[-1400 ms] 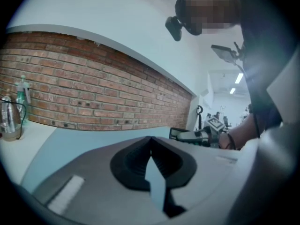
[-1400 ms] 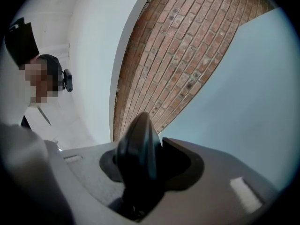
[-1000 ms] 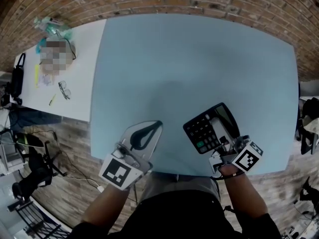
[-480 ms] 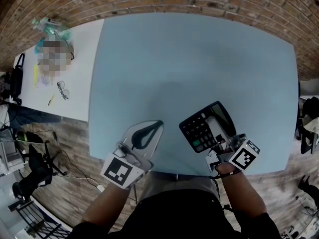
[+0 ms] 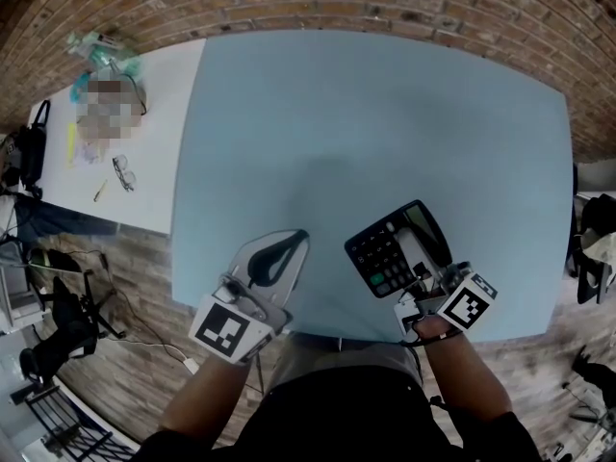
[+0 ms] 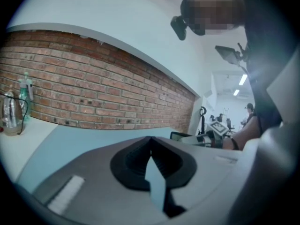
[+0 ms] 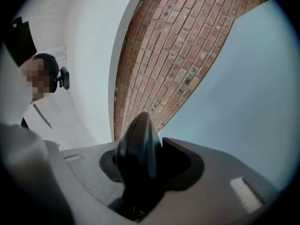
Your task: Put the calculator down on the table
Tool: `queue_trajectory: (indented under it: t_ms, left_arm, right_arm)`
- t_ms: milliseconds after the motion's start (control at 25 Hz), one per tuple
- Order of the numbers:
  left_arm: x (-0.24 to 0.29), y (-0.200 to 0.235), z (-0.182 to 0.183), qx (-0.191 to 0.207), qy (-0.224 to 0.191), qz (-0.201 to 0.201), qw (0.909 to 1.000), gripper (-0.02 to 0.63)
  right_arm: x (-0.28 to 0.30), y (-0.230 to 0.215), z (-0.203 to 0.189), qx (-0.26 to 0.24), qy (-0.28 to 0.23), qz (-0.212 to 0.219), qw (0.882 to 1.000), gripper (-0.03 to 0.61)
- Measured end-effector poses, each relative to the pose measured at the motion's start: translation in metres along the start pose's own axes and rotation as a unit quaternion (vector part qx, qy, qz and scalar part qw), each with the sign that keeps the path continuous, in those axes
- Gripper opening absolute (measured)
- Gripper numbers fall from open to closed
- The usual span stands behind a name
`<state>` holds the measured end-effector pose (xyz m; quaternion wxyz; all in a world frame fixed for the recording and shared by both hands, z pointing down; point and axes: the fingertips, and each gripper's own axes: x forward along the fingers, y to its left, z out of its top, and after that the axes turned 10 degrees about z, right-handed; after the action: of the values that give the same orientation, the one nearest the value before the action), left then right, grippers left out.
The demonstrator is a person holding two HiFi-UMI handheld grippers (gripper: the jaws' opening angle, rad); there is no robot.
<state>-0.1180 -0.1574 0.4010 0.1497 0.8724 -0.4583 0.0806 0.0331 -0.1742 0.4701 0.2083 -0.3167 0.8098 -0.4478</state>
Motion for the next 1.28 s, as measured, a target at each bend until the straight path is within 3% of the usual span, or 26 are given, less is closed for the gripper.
queue_trajectory:
  t_ms: [160, 280, 440, 640, 920, 1080, 1280]
  left_arm:
    - [-0.004, 0.005, -0.006, 0.032, -0.006, -0.002, 0.9995, -0.015]
    - [-0.005, 0.004, -0.002, 0.005, 0.001, 0.011, 0.9999, -0.015]
    - [-0.009, 0.014, -0.009, 0.022, -0.003, 0.021, 0.9995, -0.015]
    - [-0.008, 0.011, -0.009, -0.008, 0.000, 0.025, 0.9997, -0.015]
    - [-0.019, 0.015, -0.019, 0.033, 0.005, 0.024, 0.9992, -0.015]
    - [-0.020, 0.013, -0.015, 0.002, 0.006, 0.030, 0.9995, -0.015]
    - [-0.028, 0.021, -0.027, 0.004, 0.020, 0.021, 0.9996, -0.015]
  right_arm:
    - [0.000, -0.001, -0.002, 0.001, 0.004, 0.000, 1.000, 0.137]
    - [0.000, -0.003, -0.002, -0.001, 0.003, -0.005, 1.000, 0.137]
    - [-0.003, -0.003, 0.001, -0.002, -0.001, -0.009, 1.000, 0.137]
    - [-0.005, -0.004, 0.005, -0.005, 0.000, -0.010, 1.000, 0.137]
    - [-0.003, -0.005, 0.003, -0.005, 0.000, -0.006, 1.000, 0.137]
    - [0.000, -0.006, 0.000, -0.008, 0.002, -0.005, 1.000, 0.137]
    - [-0.002, -0.012, -0.011, -0.006, 0.005, -0.004, 1.000, 0.137]
